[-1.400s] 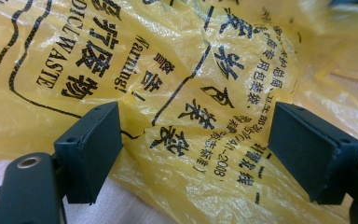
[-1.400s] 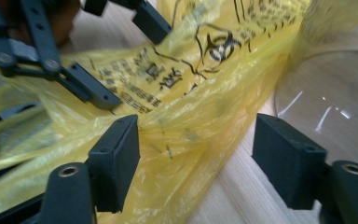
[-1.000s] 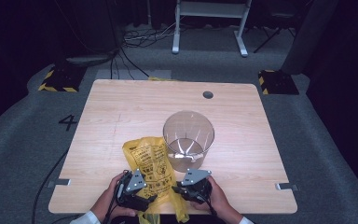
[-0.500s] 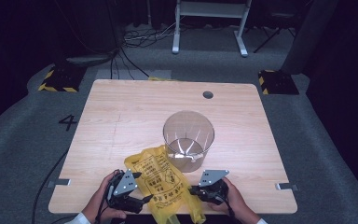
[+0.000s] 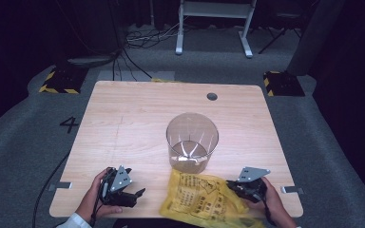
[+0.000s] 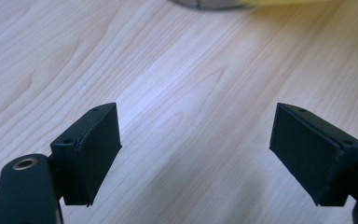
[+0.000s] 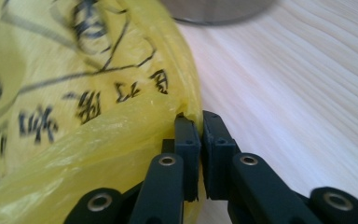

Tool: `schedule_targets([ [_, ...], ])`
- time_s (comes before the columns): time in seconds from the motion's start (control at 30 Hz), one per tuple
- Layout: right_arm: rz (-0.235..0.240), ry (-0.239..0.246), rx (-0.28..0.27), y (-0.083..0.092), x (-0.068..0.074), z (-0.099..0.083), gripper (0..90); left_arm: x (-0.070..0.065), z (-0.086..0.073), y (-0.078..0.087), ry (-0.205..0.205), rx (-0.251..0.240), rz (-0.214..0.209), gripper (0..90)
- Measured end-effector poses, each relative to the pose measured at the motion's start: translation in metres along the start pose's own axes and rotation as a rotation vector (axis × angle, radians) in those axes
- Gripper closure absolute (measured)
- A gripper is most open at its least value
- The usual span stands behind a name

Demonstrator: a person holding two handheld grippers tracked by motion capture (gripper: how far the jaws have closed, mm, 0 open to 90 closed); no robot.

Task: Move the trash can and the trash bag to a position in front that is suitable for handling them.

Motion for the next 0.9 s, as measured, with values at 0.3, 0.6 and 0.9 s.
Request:
schedule_targets([
  [0.3, -0.17, -0.091, 0.027, 0.026, -0.061, -0.029, 81.0, 0.013, -0.015, -0.01, 0.007, 0.062, 0.007, 15.8],
  [0.6, -0.26, -0.158, 0.025, 0.048, -0.087, -0.047, 75.7, 0.017, -0.018, -0.011, 0.042, 0.05, -0.013, 15.3],
  [0.9, -0.32, -0.26, 0.022, 0.067, -0.103, -0.064, 75.8, 0.026, -0.022, -0.013, 0.101, 0.03, -0.068, 14.8],
])
Point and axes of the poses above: each handheld gripper's, and its own axes: y roughly backward along the jaws, z roughly out of its top, x roughly to its left, the point moved 7 cm from there along -y, roughly forward along the jaws, and after that the axes turned 5 degrees about x, right-handed, at the moved point
